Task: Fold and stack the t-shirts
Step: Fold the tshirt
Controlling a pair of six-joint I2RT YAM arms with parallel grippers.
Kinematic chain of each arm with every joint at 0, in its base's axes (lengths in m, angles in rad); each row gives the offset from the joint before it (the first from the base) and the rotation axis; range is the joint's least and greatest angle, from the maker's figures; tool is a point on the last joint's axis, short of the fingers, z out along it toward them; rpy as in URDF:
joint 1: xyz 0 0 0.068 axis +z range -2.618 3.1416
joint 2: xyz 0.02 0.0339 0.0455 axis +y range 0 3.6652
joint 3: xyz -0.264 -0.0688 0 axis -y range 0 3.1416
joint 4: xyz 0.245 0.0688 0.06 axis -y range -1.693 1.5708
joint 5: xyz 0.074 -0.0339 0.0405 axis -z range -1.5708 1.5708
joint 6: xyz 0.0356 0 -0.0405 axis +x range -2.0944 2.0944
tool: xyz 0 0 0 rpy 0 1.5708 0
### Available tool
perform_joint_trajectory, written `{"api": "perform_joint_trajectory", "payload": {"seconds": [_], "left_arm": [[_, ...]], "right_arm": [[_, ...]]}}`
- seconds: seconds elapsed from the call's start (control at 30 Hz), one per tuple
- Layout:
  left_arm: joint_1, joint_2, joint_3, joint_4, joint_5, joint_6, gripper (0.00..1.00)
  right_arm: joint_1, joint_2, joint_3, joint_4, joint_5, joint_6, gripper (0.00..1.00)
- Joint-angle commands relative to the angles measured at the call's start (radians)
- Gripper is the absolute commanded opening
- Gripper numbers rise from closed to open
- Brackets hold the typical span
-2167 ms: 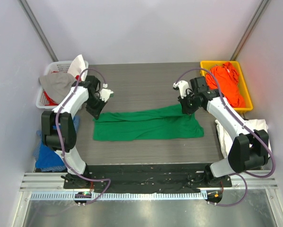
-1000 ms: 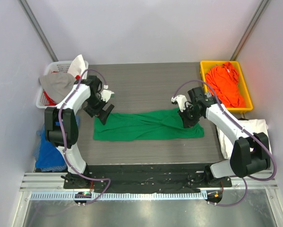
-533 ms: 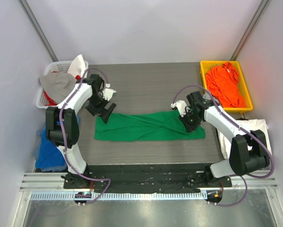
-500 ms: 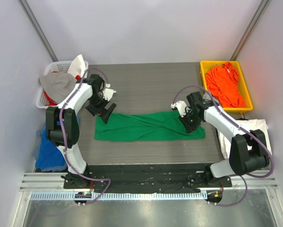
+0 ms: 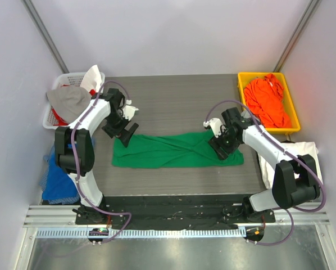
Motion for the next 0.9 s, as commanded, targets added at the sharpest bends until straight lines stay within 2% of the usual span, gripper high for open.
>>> {"api": "perform_joint_trajectory", "payload": {"seconds": [0.0,0.53,0.73,0.87], "left_arm": [[-0.007,-0.023,-0.023,0.01,-0.011,-0.006,1.0],[-0.004,-0.012,-0.056,0.07,-0.016,-0.009,1.0],[-0.006,0.0,-0.049,0.091,0.001,-0.014,1.0],[-0.004,0.003,-0.044,0.096,0.007,-0.021,1.0]], "right_arm": [[0.017,-0.011,0.106,-0.002,-0.011,0.026,0.69],[0.028,0.133,0.166,0.103,-0.074,0.04,0.7],[0.063,0.234,0.248,0.133,-0.083,0.052,0.67],[0.08,0.296,0.29,0.148,-0.077,0.052,0.62]]}}
